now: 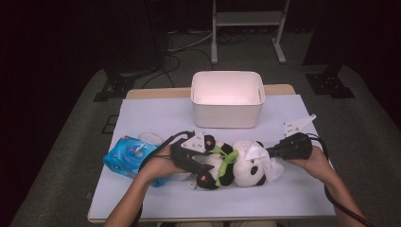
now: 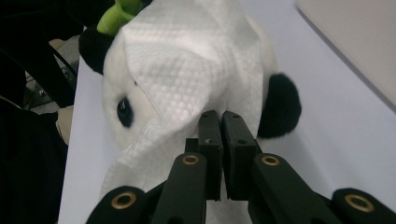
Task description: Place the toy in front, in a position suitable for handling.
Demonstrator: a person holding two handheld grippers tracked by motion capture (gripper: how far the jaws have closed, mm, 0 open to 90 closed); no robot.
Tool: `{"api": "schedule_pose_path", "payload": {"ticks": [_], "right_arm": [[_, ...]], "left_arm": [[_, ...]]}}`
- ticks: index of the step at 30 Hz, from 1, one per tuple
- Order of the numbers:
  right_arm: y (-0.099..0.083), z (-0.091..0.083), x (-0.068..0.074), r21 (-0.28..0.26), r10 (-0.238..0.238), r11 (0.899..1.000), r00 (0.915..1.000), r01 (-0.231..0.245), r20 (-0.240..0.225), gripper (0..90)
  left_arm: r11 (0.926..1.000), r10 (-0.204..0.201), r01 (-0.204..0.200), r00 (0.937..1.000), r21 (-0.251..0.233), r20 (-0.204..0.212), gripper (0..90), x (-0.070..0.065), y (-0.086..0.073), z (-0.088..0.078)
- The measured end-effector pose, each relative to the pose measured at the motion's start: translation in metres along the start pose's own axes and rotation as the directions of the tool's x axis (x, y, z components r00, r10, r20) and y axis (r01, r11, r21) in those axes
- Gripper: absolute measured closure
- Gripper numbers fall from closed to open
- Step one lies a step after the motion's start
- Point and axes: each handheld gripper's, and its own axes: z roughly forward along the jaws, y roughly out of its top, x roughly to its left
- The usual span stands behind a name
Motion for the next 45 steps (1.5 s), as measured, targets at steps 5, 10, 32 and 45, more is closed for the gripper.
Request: {"api": "schedule_pose_path", "payload": {"ticks": [5, 10, 32, 45], "right_arm": [[-0.010, -0.003, 0.009, -0.015, -0.004, 1.000, 1.0000, 0.004, -0.008, 86.0], [0.007, 0.002, 0.021, -0.014, -0.056, 0.998, 0.9983, 0.056, -0.013, 86.0], [-0.019, 0.003, 0.026, -0.017, -0.029, 0.999, 0.9996, 0.029, -0.005, 86.2], [0.031, 0.024, 0.048, -0.002, -0.180, 0.984, 0.9830, 0.180, -0.039, 86.1]], "left_arm": [[1.0000, 0.003, -0.003, 1.0000, 0.001, -0.005, 49.8, 0.001, 0.000, 0.001], [0.9999, 0.009, -0.009, 0.9998, 0.014, -0.015, 49.2, 0.003, 0.001, 0.002], [0.9998, -0.002, 0.002, 0.9997, 0.020, -0.026, 49.4, 0.009, 0.002, 0.004], [0.9997, -0.004, 0.005, 0.9997, 0.024, -0.022, 49.3, 0.012, 0.003, 0.004]]}}
